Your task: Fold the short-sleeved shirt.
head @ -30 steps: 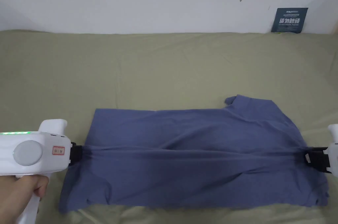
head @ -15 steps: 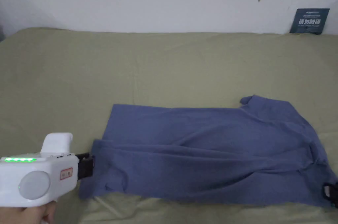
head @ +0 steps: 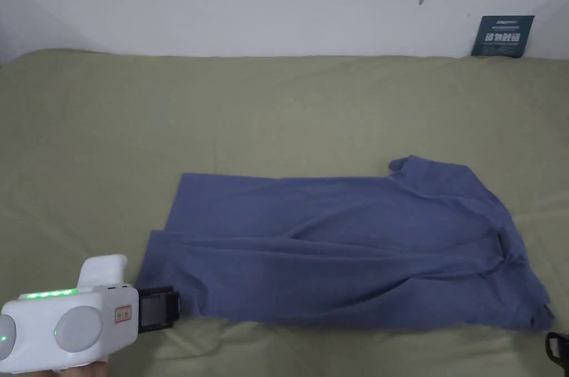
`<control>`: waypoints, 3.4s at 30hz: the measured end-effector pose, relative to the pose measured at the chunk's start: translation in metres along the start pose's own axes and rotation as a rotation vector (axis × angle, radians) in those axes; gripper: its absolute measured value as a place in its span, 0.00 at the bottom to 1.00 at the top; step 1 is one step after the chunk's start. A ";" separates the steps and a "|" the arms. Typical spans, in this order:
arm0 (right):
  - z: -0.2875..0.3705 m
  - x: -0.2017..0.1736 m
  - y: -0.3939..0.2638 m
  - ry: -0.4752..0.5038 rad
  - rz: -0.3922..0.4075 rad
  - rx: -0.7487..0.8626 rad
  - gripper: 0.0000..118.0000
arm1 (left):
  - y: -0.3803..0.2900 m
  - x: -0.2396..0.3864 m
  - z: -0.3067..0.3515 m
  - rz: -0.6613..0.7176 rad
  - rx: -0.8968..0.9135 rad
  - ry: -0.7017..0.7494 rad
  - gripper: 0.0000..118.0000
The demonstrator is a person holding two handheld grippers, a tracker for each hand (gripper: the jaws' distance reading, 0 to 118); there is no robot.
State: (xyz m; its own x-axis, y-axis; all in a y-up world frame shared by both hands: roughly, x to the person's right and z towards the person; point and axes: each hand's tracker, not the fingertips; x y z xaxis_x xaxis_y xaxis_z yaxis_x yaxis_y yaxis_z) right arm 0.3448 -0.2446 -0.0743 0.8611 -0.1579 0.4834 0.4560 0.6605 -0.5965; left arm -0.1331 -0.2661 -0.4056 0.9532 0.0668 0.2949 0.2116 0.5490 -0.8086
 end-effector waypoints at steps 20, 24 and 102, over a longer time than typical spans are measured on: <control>-0.077 0.003 0.034 0.013 0.042 -0.123 0.45 | 0.012 -0.001 -0.021 -0.073 -0.039 -0.048 0.10; -0.070 -0.011 0.029 0.015 0.054 -0.108 0.11 | 0.013 -0.003 -0.016 -0.076 -0.037 -0.051 0.10; -0.122 0.008 0.146 -0.065 0.108 -0.161 0.99 | 0.114 0.009 -0.072 -0.108 -0.042 -0.042 0.03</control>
State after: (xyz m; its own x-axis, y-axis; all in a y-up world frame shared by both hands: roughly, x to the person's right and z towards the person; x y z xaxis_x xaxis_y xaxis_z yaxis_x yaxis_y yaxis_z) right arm 0.4460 -0.2390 -0.2359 0.8930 -0.0418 0.4482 0.3965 0.5444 -0.7392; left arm -0.0852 -0.2627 -0.5321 0.9146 0.0440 0.4020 0.3227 0.5198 -0.7910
